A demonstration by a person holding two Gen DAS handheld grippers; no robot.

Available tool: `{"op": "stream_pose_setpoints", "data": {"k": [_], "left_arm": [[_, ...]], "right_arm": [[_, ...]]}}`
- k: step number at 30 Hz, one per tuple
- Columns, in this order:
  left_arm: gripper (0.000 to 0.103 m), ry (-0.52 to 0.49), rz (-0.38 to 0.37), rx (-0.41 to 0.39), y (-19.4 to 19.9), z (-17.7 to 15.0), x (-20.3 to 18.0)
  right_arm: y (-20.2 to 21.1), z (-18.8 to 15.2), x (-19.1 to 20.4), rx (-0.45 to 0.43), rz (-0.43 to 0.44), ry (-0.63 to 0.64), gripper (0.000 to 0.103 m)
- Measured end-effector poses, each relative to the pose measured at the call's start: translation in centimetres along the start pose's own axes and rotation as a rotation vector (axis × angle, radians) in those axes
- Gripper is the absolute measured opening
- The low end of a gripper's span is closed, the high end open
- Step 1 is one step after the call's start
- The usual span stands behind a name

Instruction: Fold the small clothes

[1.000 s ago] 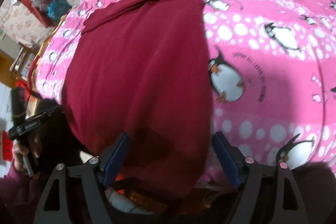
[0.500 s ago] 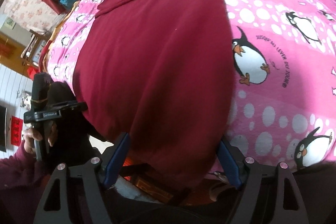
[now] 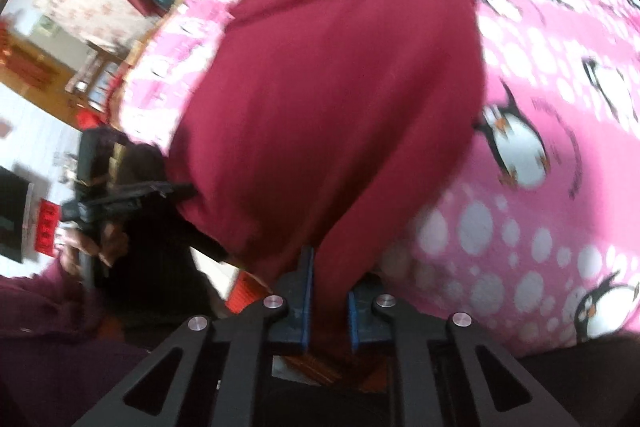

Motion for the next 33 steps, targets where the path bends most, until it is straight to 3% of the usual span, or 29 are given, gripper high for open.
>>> {"op": "stream_pose_setpoints", "data": {"k": [3, 7, 16, 25, 30, 33], "left_arm": [[0.010, -0.049, -0.015, -0.082, 2.8, 2.2, -0.9], [0.010, -0.039, -0.014, -0.176, 5.6, 6.2, 0.1], [0.010, 0.029, 0.003, -0.322, 7.5, 17.0, 4.2], [0.010, 0.092, 0.081, -0.344, 4.0, 26.9, 9.1], [0.009, 0.168, 0.041, -0.304, 1.3, 29.3, 12.1], [0.010, 0.158, 0.039, -0.333, 1.1, 30.7, 12.4]], "right_arm": [[1.9, 2.0, 1.8, -0.058, 0.073, 0.018, 0.012], [4.2, 6.0, 3.4, -0.156, 0.141, 0.022, 0.012], [6.6, 17.8, 2.6, -0.375, 0.144, -0.048, 0.012], [3.4, 29.9, -0.9, -0.420, 0.082, -0.163, 0.012], [0.2, 34.0, -3.4, -0.409, 0.025, -0.214, 0.012], [-1.2, 36.0, -5.3, -0.429, 0.019, -0.270, 0.012]]}}
Point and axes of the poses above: each gripper's, at about its wrist camera, not at the fingertips, and y roughly against the way its jaws point, x to its left, z to its top, the point moved 9 cm from there along -y, roughly the way its jaws point, and after that the axes turned 8 degrees about -y, right-handed, at the moved point
